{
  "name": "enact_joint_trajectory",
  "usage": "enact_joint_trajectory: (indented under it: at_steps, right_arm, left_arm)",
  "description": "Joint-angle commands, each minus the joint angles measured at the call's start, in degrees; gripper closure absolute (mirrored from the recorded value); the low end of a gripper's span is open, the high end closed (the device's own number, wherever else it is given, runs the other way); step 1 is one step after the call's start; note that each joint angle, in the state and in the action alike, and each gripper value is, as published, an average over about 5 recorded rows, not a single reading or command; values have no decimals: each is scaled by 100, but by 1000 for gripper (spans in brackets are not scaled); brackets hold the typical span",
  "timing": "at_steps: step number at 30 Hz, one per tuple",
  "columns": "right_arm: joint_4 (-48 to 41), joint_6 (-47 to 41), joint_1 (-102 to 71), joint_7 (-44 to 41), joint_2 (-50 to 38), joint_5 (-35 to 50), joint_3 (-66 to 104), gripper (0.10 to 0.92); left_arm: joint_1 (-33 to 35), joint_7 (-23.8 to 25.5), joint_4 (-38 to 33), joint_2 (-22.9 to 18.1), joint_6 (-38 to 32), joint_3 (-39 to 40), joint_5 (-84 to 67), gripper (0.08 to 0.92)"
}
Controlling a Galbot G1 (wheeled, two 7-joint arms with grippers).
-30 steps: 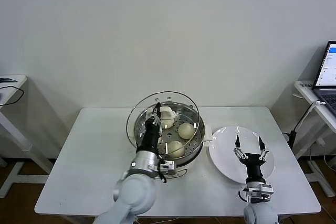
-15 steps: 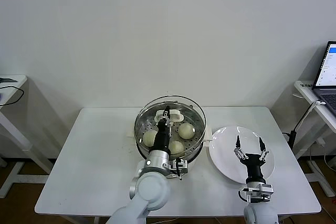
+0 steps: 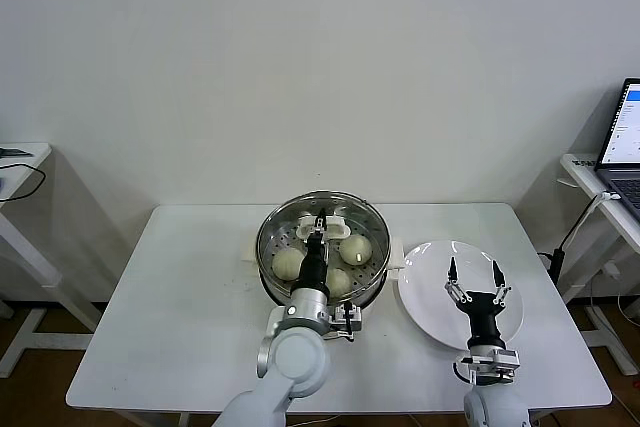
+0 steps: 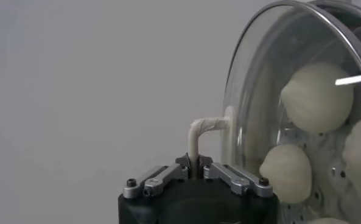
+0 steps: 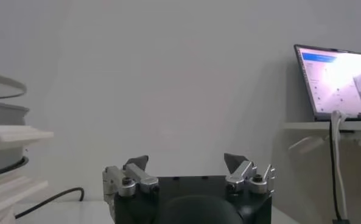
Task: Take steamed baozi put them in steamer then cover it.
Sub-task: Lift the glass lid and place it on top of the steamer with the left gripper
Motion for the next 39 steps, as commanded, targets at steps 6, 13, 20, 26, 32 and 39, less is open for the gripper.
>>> enact_joint_trajectory:
  at_steps: [6, 13, 20, 26, 32, 39]
  right_arm:
    - [-23, 5, 26, -2, 2, -4, -1, 203]
    - [-20, 10, 25, -3, 5, -12, -3, 203]
    - [-11, 14, 24, -3, 7, -17, -6, 203]
    - [0, 11, 23, -3, -4, -16, -5, 203]
    - [-2, 13, 16, -5, 15, -21, -10, 203]
    - [4, 11, 17, -6, 23, -36, -28, 203]
  left_arm:
    - [14, 5, 202, -60, -86, -37, 269, 815]
    - [21, 13, 224, -41, -108, -75, 289, 815]
    - [42, 65, 203, -50, -120, -104, 290, 815]
    - [82, 99, 174, -65, -120, -125, 331, 815]
    - [107, 138, 74, -48, -116, -136, 369, 727]
    - [229, 157, -198, 24, -123, -117, 363, 529]
